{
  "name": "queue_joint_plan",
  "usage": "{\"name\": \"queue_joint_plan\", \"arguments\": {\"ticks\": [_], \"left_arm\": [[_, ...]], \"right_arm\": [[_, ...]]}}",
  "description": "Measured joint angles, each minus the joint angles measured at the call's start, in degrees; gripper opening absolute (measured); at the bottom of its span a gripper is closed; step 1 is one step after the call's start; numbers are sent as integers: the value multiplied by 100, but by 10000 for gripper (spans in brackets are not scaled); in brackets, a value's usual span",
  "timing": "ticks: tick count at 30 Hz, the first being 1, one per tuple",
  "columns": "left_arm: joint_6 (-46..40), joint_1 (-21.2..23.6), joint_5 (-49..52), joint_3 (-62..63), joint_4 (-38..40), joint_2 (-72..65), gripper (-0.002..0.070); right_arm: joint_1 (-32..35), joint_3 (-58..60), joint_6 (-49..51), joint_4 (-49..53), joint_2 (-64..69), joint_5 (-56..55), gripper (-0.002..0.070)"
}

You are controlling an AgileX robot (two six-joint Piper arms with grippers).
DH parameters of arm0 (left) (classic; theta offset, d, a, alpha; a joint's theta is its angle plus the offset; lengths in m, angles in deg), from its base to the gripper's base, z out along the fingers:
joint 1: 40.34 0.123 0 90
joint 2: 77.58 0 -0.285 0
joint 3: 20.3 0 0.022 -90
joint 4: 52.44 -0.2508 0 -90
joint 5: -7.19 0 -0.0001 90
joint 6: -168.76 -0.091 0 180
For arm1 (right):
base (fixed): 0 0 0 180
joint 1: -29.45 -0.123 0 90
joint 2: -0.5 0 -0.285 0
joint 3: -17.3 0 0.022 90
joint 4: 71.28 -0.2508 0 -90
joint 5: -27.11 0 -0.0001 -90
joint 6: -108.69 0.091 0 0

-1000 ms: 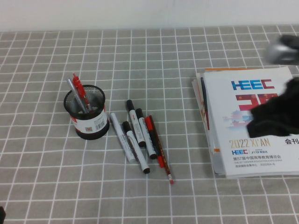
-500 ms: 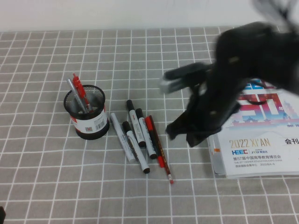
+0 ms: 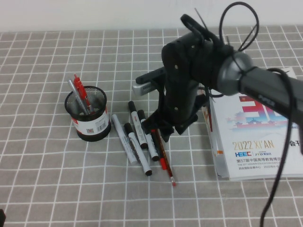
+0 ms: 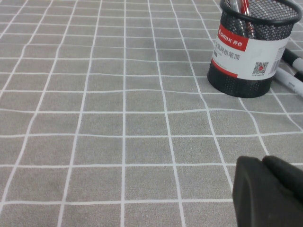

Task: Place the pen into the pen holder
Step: Pick up the pen on the table

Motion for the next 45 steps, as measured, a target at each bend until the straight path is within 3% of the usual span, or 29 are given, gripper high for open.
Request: {"name": "queue_joint_plan", "arguments": {"ticks": [25, 29, 35, 41, 45], "left_arm": [[0, 0, 0, 0, 0, 0, -6], [0, 0, 0, 0, 0, 0, -6], [0, 0, 0, 0, 0, 0, -6], [0, 0, 0, 0, 0, 0, -6], [0, 0, 0, 0, 0, 0, -6]], "right_arm": [[0, -546, 13, -414, 846, -164, 251], [0, -546, 13, -341, 846, -152, 192], [-13, -546, 13, -129, 833, -130, 21], [-17, -328, 63, -13, 240, -195, 12], [-91, 685, 367, 24, -624, -1206, 11]]}}
